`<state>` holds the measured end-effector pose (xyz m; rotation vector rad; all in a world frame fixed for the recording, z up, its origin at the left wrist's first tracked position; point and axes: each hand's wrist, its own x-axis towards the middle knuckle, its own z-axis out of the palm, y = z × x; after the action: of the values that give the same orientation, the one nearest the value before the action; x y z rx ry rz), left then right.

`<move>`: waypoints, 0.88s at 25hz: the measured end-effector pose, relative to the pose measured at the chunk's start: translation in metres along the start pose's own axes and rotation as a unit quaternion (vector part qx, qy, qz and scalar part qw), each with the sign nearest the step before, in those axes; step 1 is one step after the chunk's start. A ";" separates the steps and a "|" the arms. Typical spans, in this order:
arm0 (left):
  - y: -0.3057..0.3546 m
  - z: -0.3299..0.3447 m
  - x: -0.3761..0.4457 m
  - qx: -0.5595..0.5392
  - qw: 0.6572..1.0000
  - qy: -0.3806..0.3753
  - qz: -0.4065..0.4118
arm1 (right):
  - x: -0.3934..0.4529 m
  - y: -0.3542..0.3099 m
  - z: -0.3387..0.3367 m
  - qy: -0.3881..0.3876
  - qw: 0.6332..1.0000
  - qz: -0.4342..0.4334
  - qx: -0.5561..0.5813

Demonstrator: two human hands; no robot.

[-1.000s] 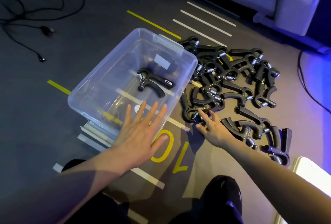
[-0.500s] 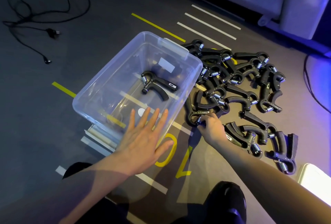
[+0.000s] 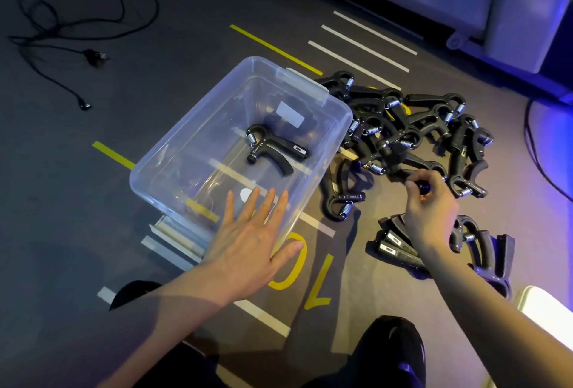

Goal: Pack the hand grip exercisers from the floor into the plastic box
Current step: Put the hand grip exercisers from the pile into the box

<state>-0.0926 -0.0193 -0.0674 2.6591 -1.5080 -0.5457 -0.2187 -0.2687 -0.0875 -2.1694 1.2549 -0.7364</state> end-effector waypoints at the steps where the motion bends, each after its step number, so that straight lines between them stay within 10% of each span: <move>1: 0.000 0.000 0.000 0.002 1.000 -0.003 0.000 | -0.001 -0.007 -0.005 0.021 0.999 -0.020 0.026; 9: -0.006 -0.014 0.004 -0.178 0.979 0.084 -0.042 | -0.014 -0.073 -0.016 0.023 0.903 -0.429 -0.004; 17: -0.033 -0.045 0.031 -0.620 0.743 0.176 -0.178 | -0.035 -0.102 0.027 -0.116 0.807 -0.576 -0.050; 22: -0.052 -0.034 0.028 -0.662 0.674 0.180 -0.274 | -0.039 -0.116 0.048 -0.251 0.782 -0.562 -0.091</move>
<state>-0.0259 -0.0198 -0.0535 1.6782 0.0618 -0.6681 -0.1330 -0.1761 -0.0509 -2.9050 -0.3825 -0.3451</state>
